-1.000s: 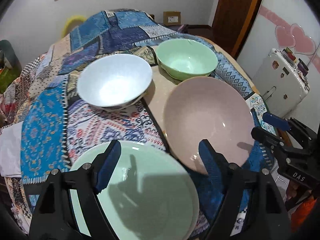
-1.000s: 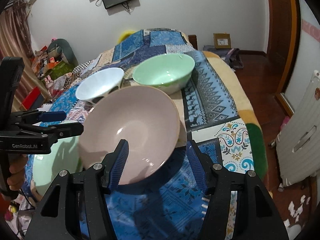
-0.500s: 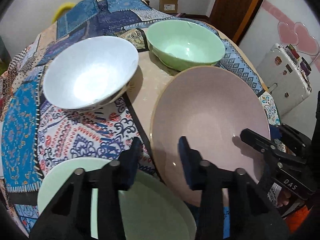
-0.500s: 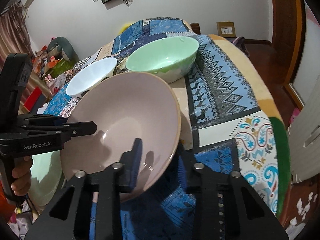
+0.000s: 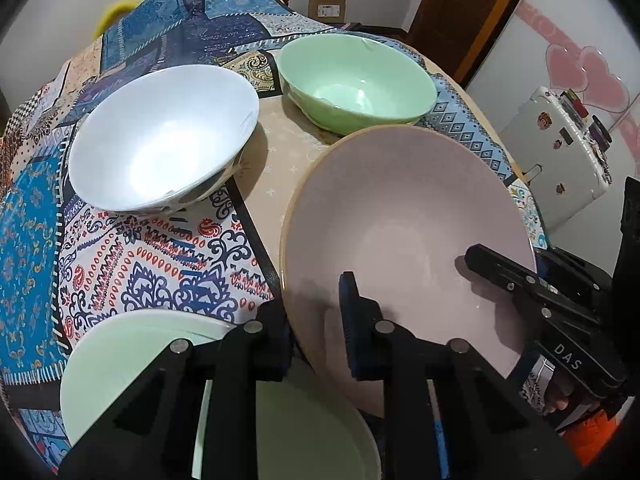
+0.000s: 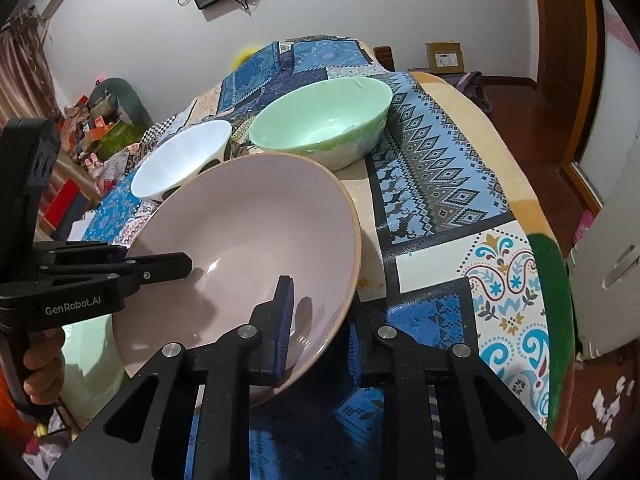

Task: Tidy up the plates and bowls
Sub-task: 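Lift the pink bowl and carry it toward the stacked plates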

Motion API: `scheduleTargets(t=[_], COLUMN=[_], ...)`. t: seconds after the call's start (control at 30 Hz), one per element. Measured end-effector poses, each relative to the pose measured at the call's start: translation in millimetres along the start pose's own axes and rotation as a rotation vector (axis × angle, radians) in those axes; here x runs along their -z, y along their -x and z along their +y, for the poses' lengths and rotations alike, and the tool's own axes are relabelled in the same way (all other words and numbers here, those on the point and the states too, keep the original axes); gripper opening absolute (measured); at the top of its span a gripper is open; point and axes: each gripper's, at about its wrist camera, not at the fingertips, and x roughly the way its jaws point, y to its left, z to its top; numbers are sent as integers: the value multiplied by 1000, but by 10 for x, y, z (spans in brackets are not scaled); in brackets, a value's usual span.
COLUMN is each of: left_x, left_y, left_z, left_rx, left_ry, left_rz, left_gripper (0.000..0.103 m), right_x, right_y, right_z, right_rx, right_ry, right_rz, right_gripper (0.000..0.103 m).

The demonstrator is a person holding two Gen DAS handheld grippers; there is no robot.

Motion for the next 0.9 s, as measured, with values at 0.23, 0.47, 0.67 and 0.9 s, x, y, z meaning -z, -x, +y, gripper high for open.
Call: scheduleTargets(t=[0.23,0.47,0.67,0.9], left_x=[48,130,256,442], left_y=[239,556,859,1255], left_z=[-46,-32,55,243], left_rx=[11,6,-10,-38], left_ry=[-14,-14,1,28], left_rz=[-44,-86,-121,-171], left_gripper=[20,20,20,20], right_x=[-40,-92,-118,-110], right_y=[185,377,464,493], right_z=[79,283,518,847], right_rx=[3,-10,-30,-67], right_ry=[23,57,92,130], right_rz=[-39,-87,-112,-133], right_gripper=[21,21,21,21])
